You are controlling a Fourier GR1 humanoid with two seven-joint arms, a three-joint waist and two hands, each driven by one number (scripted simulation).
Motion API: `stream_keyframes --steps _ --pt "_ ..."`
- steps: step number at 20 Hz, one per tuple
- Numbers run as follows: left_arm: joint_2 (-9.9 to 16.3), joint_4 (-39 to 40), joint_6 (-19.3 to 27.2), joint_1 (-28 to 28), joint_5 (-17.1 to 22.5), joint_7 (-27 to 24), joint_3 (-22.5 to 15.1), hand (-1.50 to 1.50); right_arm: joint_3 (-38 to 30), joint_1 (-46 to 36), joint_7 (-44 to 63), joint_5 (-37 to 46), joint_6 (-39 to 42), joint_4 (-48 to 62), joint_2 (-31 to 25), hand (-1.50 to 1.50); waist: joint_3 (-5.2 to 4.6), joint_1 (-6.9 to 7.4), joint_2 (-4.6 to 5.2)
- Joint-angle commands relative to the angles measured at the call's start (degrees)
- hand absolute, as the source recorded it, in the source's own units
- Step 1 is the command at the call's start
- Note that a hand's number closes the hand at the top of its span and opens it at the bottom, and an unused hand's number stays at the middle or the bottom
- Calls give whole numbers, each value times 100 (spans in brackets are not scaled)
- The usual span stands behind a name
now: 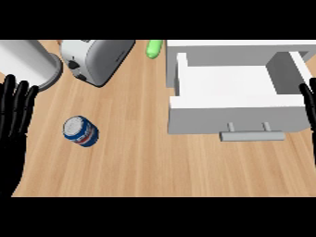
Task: Pick up the can, place it into the drawer and close the drawer
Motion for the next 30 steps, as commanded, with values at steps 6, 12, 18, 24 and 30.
stream_keyframes --steps 6,12,18,24,30 --pt "406 60 -919 368 1244 -63 940 -150 -377 59 -620 -540 251 384 163 -150 34 125 -69" --pt "390 402 -50 541 1240 1814 1227 -150 -200 400 834 -131 -357 421 363 -150 36 115 -67" --pt "599 277 -447 443 1739 2088 1752 -150 -450 732 592 -370 -98 317 332 -150 35 106 -71" --pt "406 554 -471 313 1617 2028 1657 -150 -452 380 1296 -224 -318 -220 276 -150 32 107 -71" --pt "173 1146 -346 106 1032 1850 1259 -150 -402 612 390 -90 -142 520 502 -150 34 107 -67"
